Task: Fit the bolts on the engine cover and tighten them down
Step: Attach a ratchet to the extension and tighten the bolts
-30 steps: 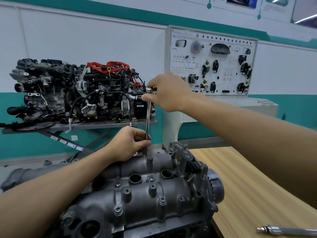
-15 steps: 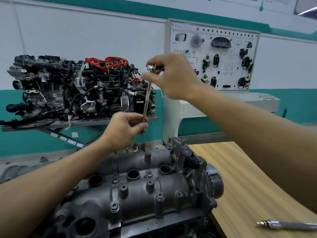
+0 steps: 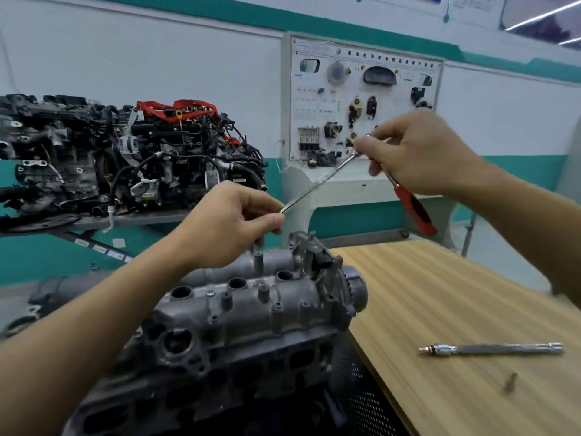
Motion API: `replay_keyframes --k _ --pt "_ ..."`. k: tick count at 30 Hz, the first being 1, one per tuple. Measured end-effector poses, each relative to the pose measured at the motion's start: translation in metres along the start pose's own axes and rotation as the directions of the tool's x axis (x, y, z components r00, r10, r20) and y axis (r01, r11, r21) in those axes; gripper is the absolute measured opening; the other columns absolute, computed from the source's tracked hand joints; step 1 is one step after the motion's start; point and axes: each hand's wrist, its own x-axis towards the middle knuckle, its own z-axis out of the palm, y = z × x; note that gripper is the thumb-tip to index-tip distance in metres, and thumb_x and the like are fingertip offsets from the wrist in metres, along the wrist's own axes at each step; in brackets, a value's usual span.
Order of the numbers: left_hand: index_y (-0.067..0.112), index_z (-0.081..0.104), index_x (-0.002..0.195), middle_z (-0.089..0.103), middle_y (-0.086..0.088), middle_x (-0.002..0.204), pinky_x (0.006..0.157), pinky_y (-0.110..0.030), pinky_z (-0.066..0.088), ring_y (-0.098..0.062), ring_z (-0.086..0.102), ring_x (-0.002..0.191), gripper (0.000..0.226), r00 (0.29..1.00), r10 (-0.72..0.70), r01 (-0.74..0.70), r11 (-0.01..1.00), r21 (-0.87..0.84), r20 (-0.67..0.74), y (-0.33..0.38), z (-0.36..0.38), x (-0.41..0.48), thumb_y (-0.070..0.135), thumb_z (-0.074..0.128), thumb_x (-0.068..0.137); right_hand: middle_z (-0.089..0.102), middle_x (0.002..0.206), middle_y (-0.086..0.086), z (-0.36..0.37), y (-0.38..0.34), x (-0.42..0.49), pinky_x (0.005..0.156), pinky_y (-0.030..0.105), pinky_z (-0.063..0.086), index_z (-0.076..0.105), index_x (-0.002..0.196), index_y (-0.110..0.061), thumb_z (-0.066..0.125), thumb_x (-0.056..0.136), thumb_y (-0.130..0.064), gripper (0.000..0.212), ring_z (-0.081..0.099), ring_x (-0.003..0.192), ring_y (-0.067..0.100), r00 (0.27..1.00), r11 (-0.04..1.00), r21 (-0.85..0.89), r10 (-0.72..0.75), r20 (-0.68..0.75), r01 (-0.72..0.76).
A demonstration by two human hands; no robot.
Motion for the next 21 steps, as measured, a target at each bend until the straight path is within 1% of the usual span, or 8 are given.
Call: replay_keyframes --k 2,4,8,10,12,14,17,21 --pt "0.012 0.079 0.096 0.075 0.008 0.071 0.055 -0.011 0.049 0.001 0.065 0.057 0.01 0.999 0.015 -0.015 1.0 0.01 -0.047 0.02 0.019 -0.004 0.016 0.071 0.092 0.067 0.053 -0.009 -0.012 0.019 -0.039 0.043 0.016 0.039 0.072 0.062 -0.016 0.06 0.095 -0.044 0.045 0.05 0.038 0.002 0.971 0.972 0.003 0.233 0.055 -0.234" --pt "0.013 0.08 0.094 0.075 0.008 0.074 0.056 -0.008 0.048 0.005 0.065 0.058 0.009 0.999 0.026 -0.027 0.999 -0.03 -0.034 0.039 0.048 -0.009 0.017 0.072 0.091 0.062 0.046 -0.006 -0.024 0.044 -0.084 0.041 0.018 0.036 0.069 0.054 -0.016 0.061 0.093 -0.046 0.05 0.049 0.037 0.003 0.9 0.903 0.003 0.429 0.076 -0.431" --pt "0.019 0.08 0.089 0.076 0.006 0.073 0.06 -0.027 0.058 -0.01 0.068 0.06 0.007 0.981 0.028 -0.008 0.995 -0.102 0.191 0.059 0.144 -0.02 0.02 0.073 0.09 0.06 0.045 -0.002 -0.055 0.095 -0.184 0.049 0.024 0.032 0.068 0.056 -0.01 0.058 0.092 -0.052 0.056 0.043 0.034 0.004 0.739 0.741 -0.149 0.669 0.077 -0.655" --pt "0.02 0.078 0.09 0.076 0.004 0.076 0.061 -0.027 0.055 -0.007 0.062 0.058 0.005 0.95 0.004 0.039 0.991 -0.13 0.312 0.061 0.203 -0.027 0.021 0.073 0.09 0.053 0.04 -0.003 -0.074 0.12 -0.226 0.049 0.025 0.03 0.067 0.052 -0.01 0.061 0.091 -0.051 0.057 0.038 0.031 0.006 0.642 0.642 -0.176 0.764 0.061 -0.747" --pt "0.021 0.076 0.091 0.075 0.004 0.079 0.061 -0.023 0.052 -0.005 0.062 0.06 0.003 0.908 -0.029 0.089 0.988 -0.124 0.418 0.06 0.262 -0.038 0.021 0.073 0.09 0.05 0.039 -0.004 -0.088 0.145 -0.258 0.048 0.025 0.031 0.066 0.05 -0.011 0.064 0.09 -0.05 0.057 0.037 0.032 0.007 0.559 0.557 -0.212 0.827 0.054 -0.803" --pt "0.018 0.076 0.091 0.073 0.003 0.079 0.067 -0.025 0.055 -0.008 0.065 0.066 0.003 0.87 -0.055 0.138 0.981 -0.135 0.489 0.059 0.316 -0.051 0.018 0.074 0.089 0.056 0.045 -0.004 -0.095 0.171 -0.283 0.05 0.026 0.035 0.069 0.056 -0.013 0.065 0.09 -0.051 0.051 0.039 0.035 0.007 0.518 0.511 -0.27 0.854 0.053 -0.816" --pt "0.017 0.077 0.091 0.074 0.003 0.087 0.08 -0.032 0.057 -0.01 0.069 0.082 0.005 0.857 -0.092 0.174 0.978 -0.117 0.506 0.057 0.372 -0.063 0.018 0.074 0.087 0.066 0.054 0.0 -0.091 0.206 -0.31 0.051 0.024 0.038 0.074 0.067 -0.015 0.065 0.09 -0.05 0.043 0.046 0.04 0.004 0.479 0.47 -0.312 0.876 0.055 -0.825" --pt "0.023 0.077 0.088 0.073 0.01 0.086 0.081 -0.027 0.055 -0.006 0.067 0.084 0.005 0.866 -0.117 0.158 0.986 -0.044 0.487 0.041 0.398 -0.062 0.022 0.073 0.086 0.067 0.054 -0.002 -0.077 0.237 -0.328 0.052 0.024 0.039 0.074 0.064 -0.022 0.066 0.09 -0.046 0.037 0.051 0.045 0.003 0.471 0.47 -0.311 0.879 0.079 -0.826"
